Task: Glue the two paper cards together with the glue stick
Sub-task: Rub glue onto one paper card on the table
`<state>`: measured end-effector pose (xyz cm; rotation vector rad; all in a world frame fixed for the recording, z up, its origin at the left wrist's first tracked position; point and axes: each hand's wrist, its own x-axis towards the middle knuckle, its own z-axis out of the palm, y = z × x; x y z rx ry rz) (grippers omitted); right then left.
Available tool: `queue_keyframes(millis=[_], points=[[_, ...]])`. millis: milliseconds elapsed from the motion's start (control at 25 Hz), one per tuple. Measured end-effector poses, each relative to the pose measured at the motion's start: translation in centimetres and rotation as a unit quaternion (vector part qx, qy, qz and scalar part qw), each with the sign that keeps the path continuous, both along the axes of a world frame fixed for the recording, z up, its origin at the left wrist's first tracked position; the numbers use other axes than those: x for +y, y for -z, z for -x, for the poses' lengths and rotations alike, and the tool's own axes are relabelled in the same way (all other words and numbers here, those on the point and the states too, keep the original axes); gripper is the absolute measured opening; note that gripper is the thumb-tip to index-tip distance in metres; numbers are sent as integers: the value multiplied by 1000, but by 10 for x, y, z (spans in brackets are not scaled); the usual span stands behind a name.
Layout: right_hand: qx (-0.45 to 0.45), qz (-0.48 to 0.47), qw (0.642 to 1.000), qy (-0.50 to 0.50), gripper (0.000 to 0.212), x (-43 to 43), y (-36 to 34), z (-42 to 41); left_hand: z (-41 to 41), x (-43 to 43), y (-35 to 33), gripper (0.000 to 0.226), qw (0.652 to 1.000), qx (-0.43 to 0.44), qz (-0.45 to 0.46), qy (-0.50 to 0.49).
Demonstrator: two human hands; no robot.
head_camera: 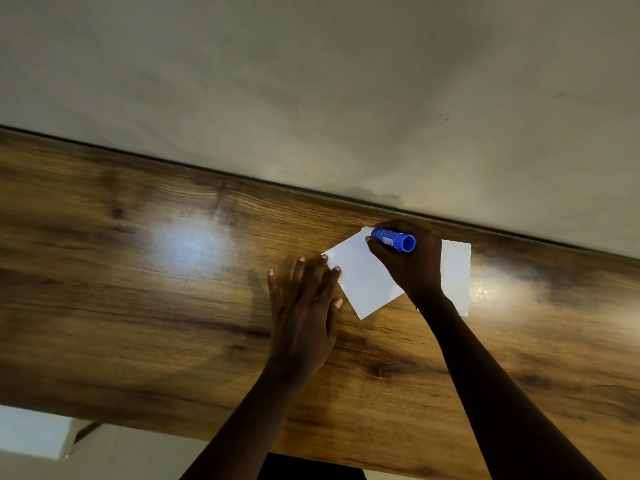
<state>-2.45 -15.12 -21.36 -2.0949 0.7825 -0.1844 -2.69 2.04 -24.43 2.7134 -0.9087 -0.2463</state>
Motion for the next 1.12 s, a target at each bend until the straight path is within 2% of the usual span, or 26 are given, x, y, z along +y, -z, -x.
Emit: queue_keyframes(millis=[120, 200, 280, 440, 560, 760, 880, 1120], points=[[-6, -125, 982, 139, 20, -4, 2, 3, -10, -5, -3, 50, 997, -63, 6, 43], [-65, -233, 943, 227, 18, -8, -1, 8, -20, -13, -13, 42, 993, -94, -21, 65], [-99, -282, 917, 265, 14, -12, -4, 12, -32, -23, -23, 40, 988, -118, -43, 85], [-114, -293, 912, 262, 10, -11, -12, 16, -48, -40, -27, 68, 975, -120, -83, 167], [-122, -291, 914, 256, 13, -9, -17, 21, -49, -40, -29, 67, 965, -103, -133, 200], [-114, -276, 925, 236, 15, -2, -17, 30, -19, -49, -54, 68, 975, -40, -194, 104], [-98, -268, 928, 239, 13, 2, -16, 32, 1, -62, -64, 68, 963, 34, -261, 63], [-87, -266, 934, 222, 17, 9, -13, 37, 6, -53, -68, 69, 973, 100, -210, -4]])
